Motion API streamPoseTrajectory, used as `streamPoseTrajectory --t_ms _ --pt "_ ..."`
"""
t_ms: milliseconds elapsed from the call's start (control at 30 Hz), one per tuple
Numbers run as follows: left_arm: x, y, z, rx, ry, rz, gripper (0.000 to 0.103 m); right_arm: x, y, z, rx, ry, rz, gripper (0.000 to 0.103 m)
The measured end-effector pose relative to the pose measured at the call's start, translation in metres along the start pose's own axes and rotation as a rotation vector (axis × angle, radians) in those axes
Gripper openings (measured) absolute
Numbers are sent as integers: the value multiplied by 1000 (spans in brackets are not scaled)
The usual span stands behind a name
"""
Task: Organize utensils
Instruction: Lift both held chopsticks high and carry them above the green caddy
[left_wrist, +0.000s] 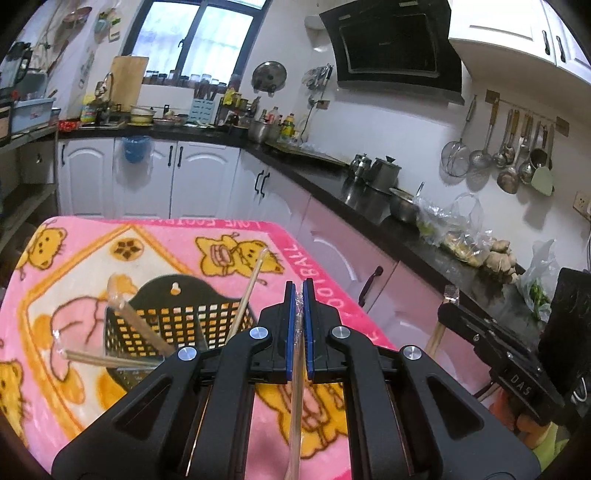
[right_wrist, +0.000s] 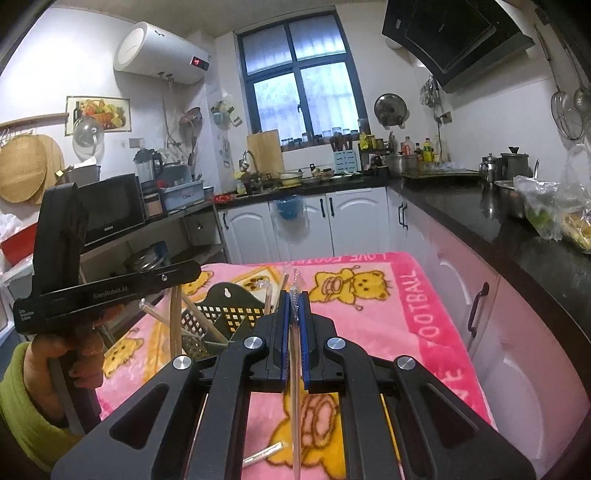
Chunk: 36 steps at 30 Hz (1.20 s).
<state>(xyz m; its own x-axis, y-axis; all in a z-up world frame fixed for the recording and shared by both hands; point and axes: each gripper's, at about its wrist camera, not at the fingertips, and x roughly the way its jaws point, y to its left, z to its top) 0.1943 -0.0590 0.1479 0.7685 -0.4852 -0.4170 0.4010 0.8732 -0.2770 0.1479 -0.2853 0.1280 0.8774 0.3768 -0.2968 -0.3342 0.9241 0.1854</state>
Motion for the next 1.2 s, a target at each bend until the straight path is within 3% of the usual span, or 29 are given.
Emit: streamPoseTrajectory --t_ms 333,600,1200 --pt "1 -1 16 3 -28 3 2 1 3 11 -2 -32 17 5" --pt "-12 4 41 6 -94 25 2 15 12 24 -11 -42 42 5" --pt "-10 30 85 6 -235 145 2 62 50 72 -20 -106 144 5"
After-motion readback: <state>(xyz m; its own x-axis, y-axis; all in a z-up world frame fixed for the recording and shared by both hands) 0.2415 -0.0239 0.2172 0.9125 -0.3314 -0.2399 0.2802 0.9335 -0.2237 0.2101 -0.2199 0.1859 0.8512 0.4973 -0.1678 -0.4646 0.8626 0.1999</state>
